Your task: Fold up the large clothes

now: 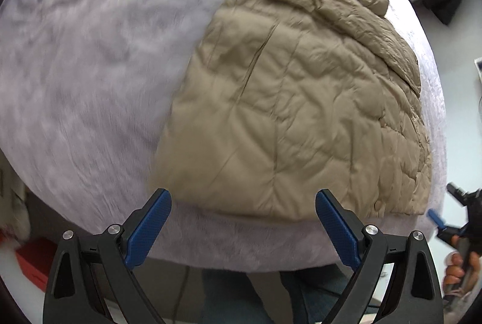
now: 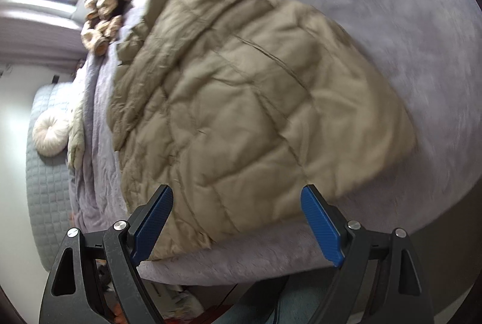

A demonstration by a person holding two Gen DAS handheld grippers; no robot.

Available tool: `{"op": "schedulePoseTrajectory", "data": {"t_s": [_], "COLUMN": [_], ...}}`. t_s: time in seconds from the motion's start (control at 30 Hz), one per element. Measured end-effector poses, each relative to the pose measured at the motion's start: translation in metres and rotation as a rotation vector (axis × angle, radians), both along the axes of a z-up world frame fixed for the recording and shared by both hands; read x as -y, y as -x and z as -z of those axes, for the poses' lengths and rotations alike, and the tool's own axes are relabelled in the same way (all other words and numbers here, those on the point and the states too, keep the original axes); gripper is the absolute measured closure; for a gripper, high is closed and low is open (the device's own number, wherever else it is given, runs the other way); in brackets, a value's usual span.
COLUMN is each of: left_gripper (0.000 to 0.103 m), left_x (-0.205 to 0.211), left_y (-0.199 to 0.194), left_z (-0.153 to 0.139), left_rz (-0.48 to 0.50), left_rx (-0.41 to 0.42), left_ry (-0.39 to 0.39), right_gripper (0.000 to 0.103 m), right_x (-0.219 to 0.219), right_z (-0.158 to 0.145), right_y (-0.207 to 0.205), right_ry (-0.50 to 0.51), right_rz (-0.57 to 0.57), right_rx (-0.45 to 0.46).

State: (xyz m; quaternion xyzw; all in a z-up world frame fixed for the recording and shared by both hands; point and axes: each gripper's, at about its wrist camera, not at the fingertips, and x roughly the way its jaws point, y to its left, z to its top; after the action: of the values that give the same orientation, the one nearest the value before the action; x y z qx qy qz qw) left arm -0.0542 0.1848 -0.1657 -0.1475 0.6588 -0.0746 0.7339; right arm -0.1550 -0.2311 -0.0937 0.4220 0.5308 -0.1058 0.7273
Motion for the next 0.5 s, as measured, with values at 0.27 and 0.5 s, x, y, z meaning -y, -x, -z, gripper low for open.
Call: {"op": "schedulePoseTrajectory", "data": {"t_s": [0.27,0.5], "left_gripper": [0.006,0.006], "left_x": [-0.008,0.016], "left_y": [0.007,-0.018], "left_z": [0.057,0.069], "left_rz": [-0.115,-0.125], "left_rx": [-0.135,-0.113], "left_ry": [0.18,0.256], "right_gripper": [0.014,0.014], "right_x": [0.037,0.052], "right_z": [0.058,0.095], "right_y": [0.047,0.053], "right_ry": [-0.201,-0.283], "right_rz": [0.221,0.338], "right_rx": [-0.081,-0.045]}}
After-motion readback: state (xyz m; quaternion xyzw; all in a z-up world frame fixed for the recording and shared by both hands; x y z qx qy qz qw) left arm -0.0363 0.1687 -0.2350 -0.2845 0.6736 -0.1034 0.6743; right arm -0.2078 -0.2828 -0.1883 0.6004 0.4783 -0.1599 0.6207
